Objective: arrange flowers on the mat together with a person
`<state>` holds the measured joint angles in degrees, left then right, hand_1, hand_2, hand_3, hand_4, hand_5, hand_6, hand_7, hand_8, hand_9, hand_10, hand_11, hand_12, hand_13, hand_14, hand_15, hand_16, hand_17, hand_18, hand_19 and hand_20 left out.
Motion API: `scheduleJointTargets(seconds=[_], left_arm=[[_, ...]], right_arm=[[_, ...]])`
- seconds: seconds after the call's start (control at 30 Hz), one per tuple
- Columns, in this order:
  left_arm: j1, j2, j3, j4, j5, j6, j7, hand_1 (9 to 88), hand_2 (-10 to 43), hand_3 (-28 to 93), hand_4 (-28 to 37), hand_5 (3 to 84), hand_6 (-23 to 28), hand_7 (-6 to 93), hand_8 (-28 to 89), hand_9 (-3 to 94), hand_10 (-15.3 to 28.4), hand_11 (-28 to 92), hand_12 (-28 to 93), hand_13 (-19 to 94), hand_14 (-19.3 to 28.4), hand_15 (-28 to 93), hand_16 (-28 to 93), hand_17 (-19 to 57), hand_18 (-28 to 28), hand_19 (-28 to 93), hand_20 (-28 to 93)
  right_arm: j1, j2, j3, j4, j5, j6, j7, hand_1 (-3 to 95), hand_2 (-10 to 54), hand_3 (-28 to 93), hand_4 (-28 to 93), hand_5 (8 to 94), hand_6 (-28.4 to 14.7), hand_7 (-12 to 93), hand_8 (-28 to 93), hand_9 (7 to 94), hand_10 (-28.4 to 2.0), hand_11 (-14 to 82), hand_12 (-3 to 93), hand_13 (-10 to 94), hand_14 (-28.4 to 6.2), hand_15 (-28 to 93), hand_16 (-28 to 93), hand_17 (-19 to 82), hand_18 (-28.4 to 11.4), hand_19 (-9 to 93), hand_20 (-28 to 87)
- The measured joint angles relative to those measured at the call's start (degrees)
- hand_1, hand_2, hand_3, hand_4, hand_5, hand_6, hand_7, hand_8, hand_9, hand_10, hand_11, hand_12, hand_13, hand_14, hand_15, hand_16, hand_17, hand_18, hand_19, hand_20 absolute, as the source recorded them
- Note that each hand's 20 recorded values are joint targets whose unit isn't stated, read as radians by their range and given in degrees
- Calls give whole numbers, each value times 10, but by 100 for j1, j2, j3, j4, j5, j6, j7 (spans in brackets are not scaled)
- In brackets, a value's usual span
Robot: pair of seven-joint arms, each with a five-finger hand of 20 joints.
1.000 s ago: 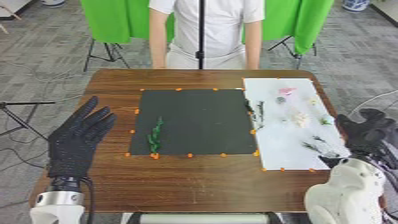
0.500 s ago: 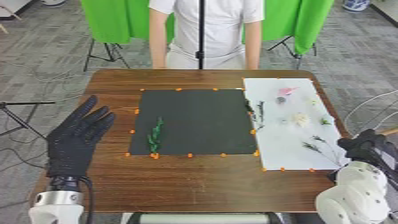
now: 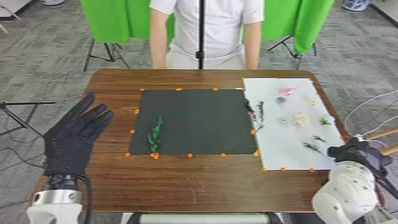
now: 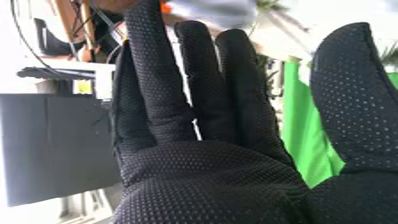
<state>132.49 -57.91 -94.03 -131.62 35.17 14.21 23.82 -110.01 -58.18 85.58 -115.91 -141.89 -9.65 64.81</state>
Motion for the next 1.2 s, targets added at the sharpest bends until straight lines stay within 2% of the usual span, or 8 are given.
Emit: scheduleJointTargets(seconds=[0.1, 0.2, 0.23, 0.33, 0.5, 0.93, 1.2], left_arm=[[-41, 0, 6, 1, -5, 0, 1, 226, 81, 802, -211, 400, 109, 106, -90, 368, 215, 239, 92, 271, 273, 448, -99, -74, 235, 573, 0], [-46, 0, 6, 1, -10, 0, 2, 226, 81, 803, -210, 400, 109, 106, -90, 368, 215, 240, 92, 271, 273, 450, -100, -74, 235, 573, 1], [-47, 0, 6, 2, -11, 0, 2, 226, 81, 802, -210, 400, 109, 106, -91, 368, 215, 240, 92, 271, 273, 450, -100, -74, 235, 573, 1], [-64, 0, 21, 9, -14, 0, 4, 227, 81, 802, -211, 401, 109, 106, -91, 368, 215, 241, 92, 271, 273, 451, -100, -74, 235, 572, 1], [-75, 0, 26, 11, -14, 0, 8, 227, 81, 802, -211, 400, 109, 106, -91, 368, 215, 241, 91, 271, 273, 451, -101, -75, 235, 572, 2], [-32, 0, 8, 2, -19, 5, 15, 225, 80, 804, -211, 400, 109, 107, -91, 368, 216, 241, 92, 270, 273, 453, -101, -75, 235, 572, 2], [96, -36, -139, -69, -14, 25, -27, 226, 81, 802, -212, 401, 110, 106, -91, 368, 215, 241, 91, 271, 273, 454, -102, -74, 235, 572, 3]], right_arm=[[69, -13, -80, 46, 12, -8, -6, 315, -44, 788, -281, 616, -26, 131, -136, 651, -154, 161, 109, 586, -155, 416, 85, 134, -201, 704, 64], [173, -14, -141, 105, -31, -14, -5, 372, -57, 782, -280, 724, -5, 139, -131, 740, -144, 172, 120, 638, -132, 400, 97, 156, -190, 711, 70], [216, -14, -154, 134, -46, -17, -5, 380, -59, 775, -281, 738, -3, 136, -112, 753, -143, 173, 124, 645, -130, 397, 101, 160, -188, 713, 69], [325, -15, -174, 212, -113, -18, -5, 470, -73, 696, -281, 859, 14, 131, -16, 867, -117, 191, 147, 732, -106, 392, 131, 203, -174, 742, 53], [319, -8, -277, 283, -416, 134, -37, 498, -85, 684, -282, 883, 16, 138, 7, 907, -100, 230, 162, 755, -90, 391, 137, 215, -171, 757, 46], [232, 76, -589, 384, -981, 966, -113, 503, -95, 686, -283, 904, 14, 145, 25, 918, -100, 243, 168, 762, -82, 386, 141, 220, -167, 765, 19], [372, 76, -894, -253, -1274, 1130, -451, 494, -95, 698, -283, 912, 14, 150, 33, 930, -102, 250, 169, 764, -84, 384, 143, 217, -168, 762, 13]])
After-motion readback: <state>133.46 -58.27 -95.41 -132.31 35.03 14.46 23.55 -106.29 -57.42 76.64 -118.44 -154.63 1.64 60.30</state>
